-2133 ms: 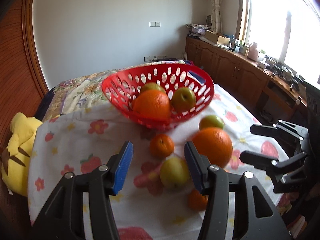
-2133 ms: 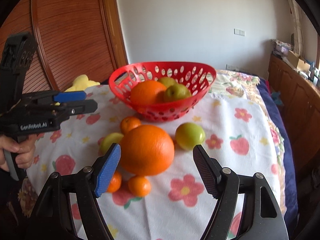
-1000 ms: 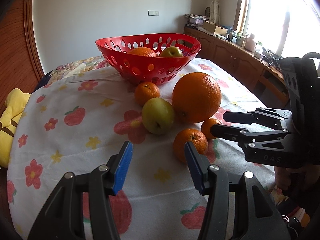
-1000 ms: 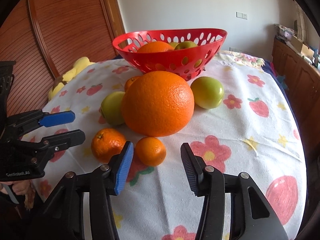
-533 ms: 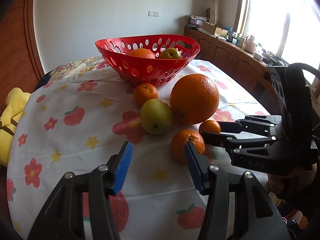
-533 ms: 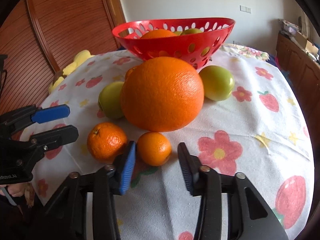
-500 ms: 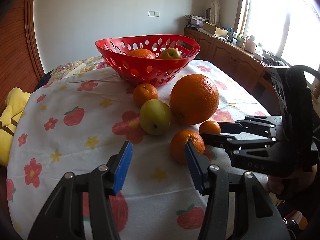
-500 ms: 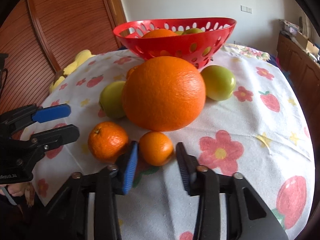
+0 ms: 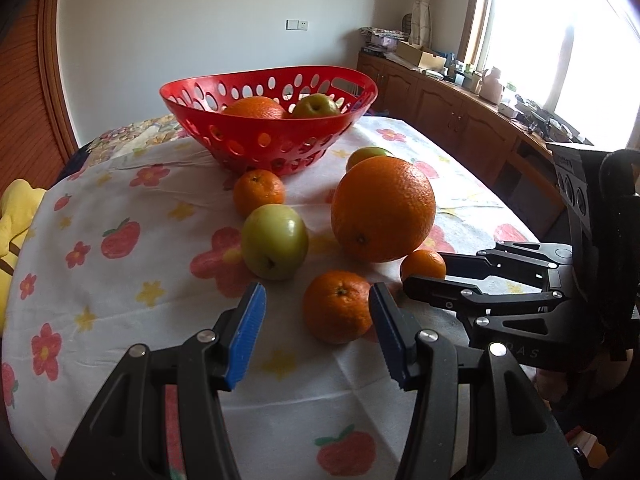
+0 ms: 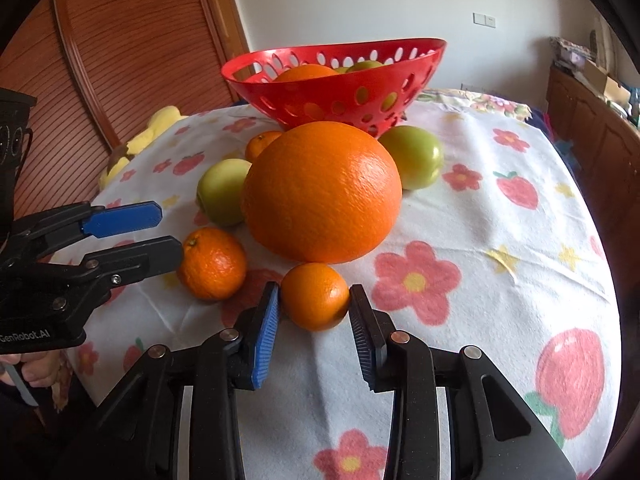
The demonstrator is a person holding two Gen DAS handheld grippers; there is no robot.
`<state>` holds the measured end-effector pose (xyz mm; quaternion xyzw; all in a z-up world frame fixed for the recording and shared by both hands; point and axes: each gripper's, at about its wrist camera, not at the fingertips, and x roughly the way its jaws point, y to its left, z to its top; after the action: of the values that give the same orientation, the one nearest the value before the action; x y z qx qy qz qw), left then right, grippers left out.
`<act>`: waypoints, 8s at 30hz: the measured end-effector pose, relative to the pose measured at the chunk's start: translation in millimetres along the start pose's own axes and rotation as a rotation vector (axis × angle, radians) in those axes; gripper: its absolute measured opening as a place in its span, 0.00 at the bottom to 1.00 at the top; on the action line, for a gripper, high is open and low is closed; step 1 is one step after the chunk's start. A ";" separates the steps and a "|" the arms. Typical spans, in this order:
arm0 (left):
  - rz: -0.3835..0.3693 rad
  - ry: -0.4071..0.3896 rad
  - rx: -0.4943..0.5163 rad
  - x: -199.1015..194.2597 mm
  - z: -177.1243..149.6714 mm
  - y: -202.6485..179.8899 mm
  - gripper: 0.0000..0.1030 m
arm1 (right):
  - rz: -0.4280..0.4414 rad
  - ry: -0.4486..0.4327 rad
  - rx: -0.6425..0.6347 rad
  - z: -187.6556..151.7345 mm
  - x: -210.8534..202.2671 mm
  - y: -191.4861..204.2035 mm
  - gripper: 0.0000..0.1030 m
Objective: Organize fruits
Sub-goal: 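Move the left tool to a tangerine while the right tool approaches another small tangerine, then close the left tool on its tangerine while the right tool grasps the small tangerine, then lift both tangerines and carry them over the red basket with both tools, then open the left tool inside the basket while the right tool releases its tangerine, then move the right tool to the large orange while the left tool approaches the green apple, then close the right tool around the large orange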
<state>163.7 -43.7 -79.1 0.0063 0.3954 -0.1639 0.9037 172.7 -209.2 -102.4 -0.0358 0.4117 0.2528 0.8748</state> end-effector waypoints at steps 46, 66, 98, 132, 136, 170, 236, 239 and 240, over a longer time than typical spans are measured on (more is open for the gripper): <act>-0.015 0.080 0.017 25.2 -8.1 -11.5 0.43 | -0.001 -0.047 0.029 -8.2 -9.6 -15.4 0.34; -0.018 -0.023 0.001 -7.8 24.1 5.1 0.43 | -0.054 -0.055 0.028 -3.6 -19.5 -20.4 0.34; 0.040 -0.156 -0.002 9.5 129.0 81.1 0.43 | -0.102 -0.202 -0.079 127.6 -29.3 -35.4 0.34; 0.098 -0.048 0.023 73.7 160.1 92.8 0.44 | -0.091 -0.081 -0.078 199.6 66.8 -62.5 0.34; 0.099 -0.040 0.017 74.6 162.0 91.7 0.44 | -0.094 -0.073 -0.091 197.7 69.6 -57.8 0.36; 0.092 -0.148 0.067 -17.7 114.2 51.4 0.53 | -0.040 -0.159 -0.087 127.1 -5.8 0.4 0.45; 0.065 0.019 -0.015 22.1 34.5 31.0 0.54 | -0.061 -0.038 0.026 17.6 -6.5 -13.0 0.88; 0.061 0.025 -0.010 26.1 36.8 27.3 0.54 | -0.065 -0.044 0.031 14.7 -8.8 -17.1 0.88; 0.059 0.027 -0.008 26.7 37.1 25.9 0.54 | -0.061 -0.046 0.033 14.2 -9.1 -17.9 0.88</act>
<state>214.9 -32.2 -75.8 0.0165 0.4080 -0.1352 0.9028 186.2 -224.7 -88.9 -0.0280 0.3941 0.2199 0.8919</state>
